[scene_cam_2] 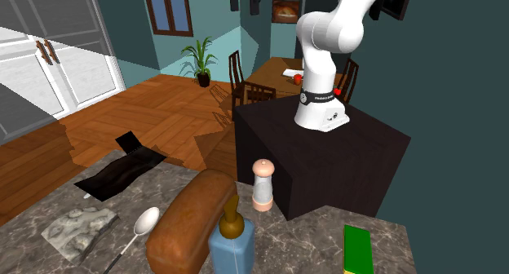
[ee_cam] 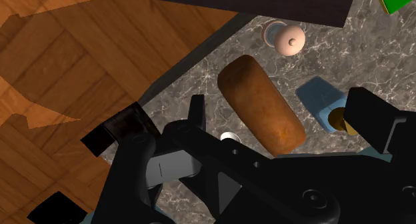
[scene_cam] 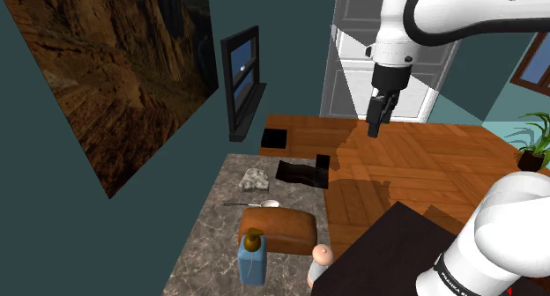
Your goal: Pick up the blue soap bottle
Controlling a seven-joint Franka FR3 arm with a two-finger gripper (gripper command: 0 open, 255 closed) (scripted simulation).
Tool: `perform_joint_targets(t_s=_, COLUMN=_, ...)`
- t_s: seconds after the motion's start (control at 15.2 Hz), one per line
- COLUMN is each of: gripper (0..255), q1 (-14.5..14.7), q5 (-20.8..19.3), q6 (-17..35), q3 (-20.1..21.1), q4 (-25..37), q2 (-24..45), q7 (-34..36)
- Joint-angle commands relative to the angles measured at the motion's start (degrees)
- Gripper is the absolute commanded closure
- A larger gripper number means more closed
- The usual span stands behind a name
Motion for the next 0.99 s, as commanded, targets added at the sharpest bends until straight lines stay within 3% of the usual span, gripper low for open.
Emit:
perform_joint_targets(t_s=0.0, gripper=0, q1=0.0, q5=0.0, q6=0.0, q3=0.0, q4=0.0, q2=0.0, q7=0.0)
perform_joint_targets(t_s=0.46, gripper=0, q1=2.2, q5=4.2, q6=11.6, q3=5.8, q4=-4.0, q2=7.7, q7=6.0)
perform_joint_targets(t_s=0.92, gripper=0, q1=3.8, q5=6.6, q6=23.5, q3=11.7, q4=-4.2, q2=19.2, q7=12.0)
